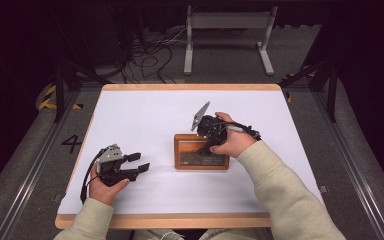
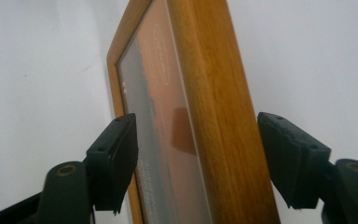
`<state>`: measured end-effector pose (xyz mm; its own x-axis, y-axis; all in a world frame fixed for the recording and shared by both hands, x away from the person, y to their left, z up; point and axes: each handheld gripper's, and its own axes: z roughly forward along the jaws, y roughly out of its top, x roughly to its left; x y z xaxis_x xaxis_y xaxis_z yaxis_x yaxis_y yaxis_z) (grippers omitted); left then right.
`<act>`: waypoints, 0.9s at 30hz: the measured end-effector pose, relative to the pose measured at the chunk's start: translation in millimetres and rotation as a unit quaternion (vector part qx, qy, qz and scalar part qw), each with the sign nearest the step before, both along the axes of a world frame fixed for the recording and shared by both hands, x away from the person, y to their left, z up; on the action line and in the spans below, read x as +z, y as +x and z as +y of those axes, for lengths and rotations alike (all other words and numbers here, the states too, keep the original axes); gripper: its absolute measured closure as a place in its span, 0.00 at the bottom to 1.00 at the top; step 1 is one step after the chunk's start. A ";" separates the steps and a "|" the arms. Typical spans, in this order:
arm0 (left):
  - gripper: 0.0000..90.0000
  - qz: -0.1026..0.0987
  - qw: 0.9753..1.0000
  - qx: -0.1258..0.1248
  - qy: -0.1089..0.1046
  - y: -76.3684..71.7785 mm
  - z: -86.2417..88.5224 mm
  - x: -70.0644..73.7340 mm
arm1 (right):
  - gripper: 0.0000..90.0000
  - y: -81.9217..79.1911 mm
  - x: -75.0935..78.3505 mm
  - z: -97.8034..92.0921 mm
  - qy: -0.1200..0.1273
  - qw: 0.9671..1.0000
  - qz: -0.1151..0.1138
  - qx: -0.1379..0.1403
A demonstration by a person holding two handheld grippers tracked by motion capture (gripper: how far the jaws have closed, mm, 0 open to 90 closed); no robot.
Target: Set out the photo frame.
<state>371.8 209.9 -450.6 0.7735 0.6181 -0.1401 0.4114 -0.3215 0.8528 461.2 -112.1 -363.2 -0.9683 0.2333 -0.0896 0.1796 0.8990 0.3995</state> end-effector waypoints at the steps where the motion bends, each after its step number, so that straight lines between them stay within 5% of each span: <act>1: 0.48 0.000 1.000 -0.001 0.000 0.0 -0.3 0.0 | 0.34 0.7 0.4 -1.1 0.003 1.000 -0.003 0.001; 13: 0.47 0.001 1.000 0.000 -0.001 0.4 -0.6 0.0 | 0.26 -0.4 10.2 -19.0 0.029 0.999 -0.028 -0.030; 27: 0.46 0.003 1.000 0.001 0.002 0.1 -1.9 0.0 | 0.26 -11.9 30.5 -71.3 0.071 0.994 -0.046 -0.068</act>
<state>372.0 208.0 -450.6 0.7716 0.6197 -0.1435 0.4177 -0.3235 0.8491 449.3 -183.4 -332.7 -0.9163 0.3776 -0.1334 0.2520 0.8025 0.5408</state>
